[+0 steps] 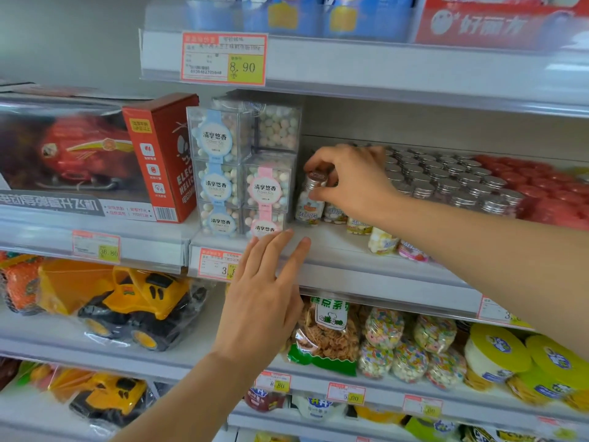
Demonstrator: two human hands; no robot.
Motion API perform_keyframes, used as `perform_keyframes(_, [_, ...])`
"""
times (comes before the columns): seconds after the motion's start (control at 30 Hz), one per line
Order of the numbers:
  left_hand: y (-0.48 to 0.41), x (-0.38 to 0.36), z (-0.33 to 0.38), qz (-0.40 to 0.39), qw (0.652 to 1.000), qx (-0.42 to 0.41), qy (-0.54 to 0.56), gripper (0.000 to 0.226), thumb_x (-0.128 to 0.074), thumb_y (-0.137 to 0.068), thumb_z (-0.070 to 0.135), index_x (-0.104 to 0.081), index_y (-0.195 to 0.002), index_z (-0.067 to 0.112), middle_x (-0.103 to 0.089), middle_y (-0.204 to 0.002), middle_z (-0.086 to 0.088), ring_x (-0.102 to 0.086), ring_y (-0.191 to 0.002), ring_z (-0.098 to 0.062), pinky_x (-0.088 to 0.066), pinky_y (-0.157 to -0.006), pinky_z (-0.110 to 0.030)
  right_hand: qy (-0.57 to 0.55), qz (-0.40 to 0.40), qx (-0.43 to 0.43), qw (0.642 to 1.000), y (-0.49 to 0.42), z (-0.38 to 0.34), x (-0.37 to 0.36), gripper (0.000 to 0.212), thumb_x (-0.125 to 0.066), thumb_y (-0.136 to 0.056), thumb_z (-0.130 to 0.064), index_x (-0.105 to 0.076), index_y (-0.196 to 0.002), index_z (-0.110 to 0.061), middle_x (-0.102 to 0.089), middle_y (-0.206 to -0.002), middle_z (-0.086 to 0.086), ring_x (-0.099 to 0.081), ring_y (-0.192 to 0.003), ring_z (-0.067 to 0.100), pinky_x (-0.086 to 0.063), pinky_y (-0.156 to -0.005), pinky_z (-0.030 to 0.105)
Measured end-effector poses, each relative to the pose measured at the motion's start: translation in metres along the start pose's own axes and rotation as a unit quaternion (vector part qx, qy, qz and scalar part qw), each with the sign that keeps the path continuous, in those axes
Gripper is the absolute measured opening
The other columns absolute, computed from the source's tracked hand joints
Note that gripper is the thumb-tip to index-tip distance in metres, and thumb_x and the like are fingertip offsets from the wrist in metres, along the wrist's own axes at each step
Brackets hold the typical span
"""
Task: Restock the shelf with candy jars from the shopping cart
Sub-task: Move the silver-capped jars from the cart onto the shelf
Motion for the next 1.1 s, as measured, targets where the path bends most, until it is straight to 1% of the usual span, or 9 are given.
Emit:
perform_keyframes(0.23, [0.0,-0.002,-0.003,-0.01,1.0,-0.003,-0.014,0.062,-0.045,-0.084,0.021,-0.037,-0.145,0.017,-0.041,-0.142,-0.011,-0.034,-0.132,-0.029,-0.027,-0.114,-0.044,0.08,0.035,0.014,0.996,-0.005,-0.005,-0.003,0.031,-0.073,-0.079,-0.039,-0.064,-0.108,-0.034,-0.068,-0.105,-0.009,-0.053,-0.108,0.017,-0.019,-0.079,0.035])
perform_keyframes(0.43, [0.0,0.0,-0.002,-0.011,1.0,-0.004,-0.019,0.061,-0.042,-0.084,0.023,-0.04,-0.144,0.016,-0.042,-0.14,-0.011,-0.034,-0.13,-0.029,-0.026,-0.113,-0.043,0.129,0.024,0.024,0.991,0.001,-0.005,-0.005,0.038,-0.071,-0.08,-0.041,-0.063,-0.116,-0.032,-0.06,-0.117,-0.003,-0.045,-0.118,0.022,-0.024,-0.087,0.037])
perform_keyframes(0.6, [0.002,0.005,-0.001,-0.007,1.0,-0.004,0.011,0.059,-0.045,-0.086,0.022,-0.039,-0.144,0.016,-0.038,-0.145,-0.011,-0.032,-0.135,-0.029,-0.031,-0.113,-0.044,0.047,0.067,0.047,0.996,0.018,-0.011,0.002,0.03,-0.072,-0.079,-0.03,-0.067,-0.108,-0.024,-0.063,-0.109,-0.001,-0.051,-0.109,0.026,-0.037,-0.093,0.041])
perform_keyframes(0.67, [0.007,0.011,-0.001,0.009,1.0,-0.005,0.013,0.057,-0.046,-0.085,0.021,-0.042,-0.142,0.013,-0.04,-0.144,-0.011,-0.033,-0.135,-0.03,-0.03,-0.114,-0.044,-0.021,0.099,0.074,0.992,0.035,-0.018,0.009,0.021,-0.07,-0.08,-0.023,-0.068,-0.101,-0.02,-0.061,-0.1,-0.002,-0.056,-0.097,0.022,-0.044,-0.088,0.042])
perform_keyframes(0.7, [0.011,0.015,-0.003,0.022,1.0,-0.004,0.015,0.056,-0.047,-0.084,0.02,-0.045,-0.139,0.012,-0.042,-0.141,-0.011,-0.036,-0.133,-0.03,-0.031,-0.112,-0.043,-0.058,0.102,0.081,0.99,0.046,-0.022,0.012,0.016,-0.068,-0.083,-0.021,-0.067,-0.099,-0.019,-0.06,-0.097,-0.004,-0.056,-0.09,0.017,-0.046,-0.083,0.037])
perform_keyframes(0.77, [0.021,0.022,-0.009,0.051,0.998,0.003,0.022,0.049,-0.051,-0.08,0.016,-0.053,-0.129,0.01,-0.049,-0.13,-0.011,-0.043,-0.12,-0.028,-0.034,-0.102,-0.039,-0.118,0.081,0.089,0.986,0.071,-0.035,0.012,0.009,-0.064,-0.088,-0.018,-0.066,-0.096,-0.019,-0.056,-0.09,-0.008,-0.053,-0.074,0.008,-0.044,-0.071,0.024])
perform_keyframes(0.83, [0.039,0.023,-0.019,0.055,0.998,0.015,0.021,0.039,-0.055,-0.077,0.013,-0.058,-0.116,0.01,-0.053,-0.117,-0.009,-0.047,-0.106,-0.027,-0.036,-0.09,-0.035,-0.165,0.042,0.101,0.98,0.101,-0.052,0.004,0.006,-0.061,-0.09,-0.018,-0.065,-0.093,-0.02,-0.056,-0.085,-0.01,-0.052,-0.067,0.009,-0.04,-0.063,0.018])
perform_keyframes(0.97, [0.101,0.0,-0.05,-0.03,0.996,0.076,0.037,0.023,-0.053,-0.078,0.016,-0.062,-0.099,0.016,-0.056,-0.099,-0.003,-0.052,-0.089,-0.026,-0.038,-0.077,-0.036,-0.222,-0.063,0.11,0.967,0.159,-0.083,-0.047,0.008,-0.059,-0.089,-0.021,-0.066,-0.086,-0.019,-0.059,-0.079,-0.008,-0.054,-0.063,0.011,-0.043,-0.059,0.026])
perform_keyframes(1.1, [0.187,-0.029,-0.088,-0.117,0.981,0.155,0.021,0.024,-0.055,-0.072,0.015,-0.064,-0.093,0.017,-0.06,-0.093,-0.001,-0.054,-0.087,-0.027,-0.036,-0.075,-0.034,-0.241,-0.166,0.08,0.953,0.212,-0.103,-0.125,0.013,-0.056,-0.089,-0.024,-0.066,-0.083,-0.019,-0.061,-0.077,-0.008,-0.055,-0.063,0.009,-0.046,-0.059,0.036])
Point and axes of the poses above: each hand's wrist, its own y-axis away from the middle knuckle, its own x-axis out of the back of the hand, z = x × y, the point moved 5 cm from there along -y, towards the middle knuckle
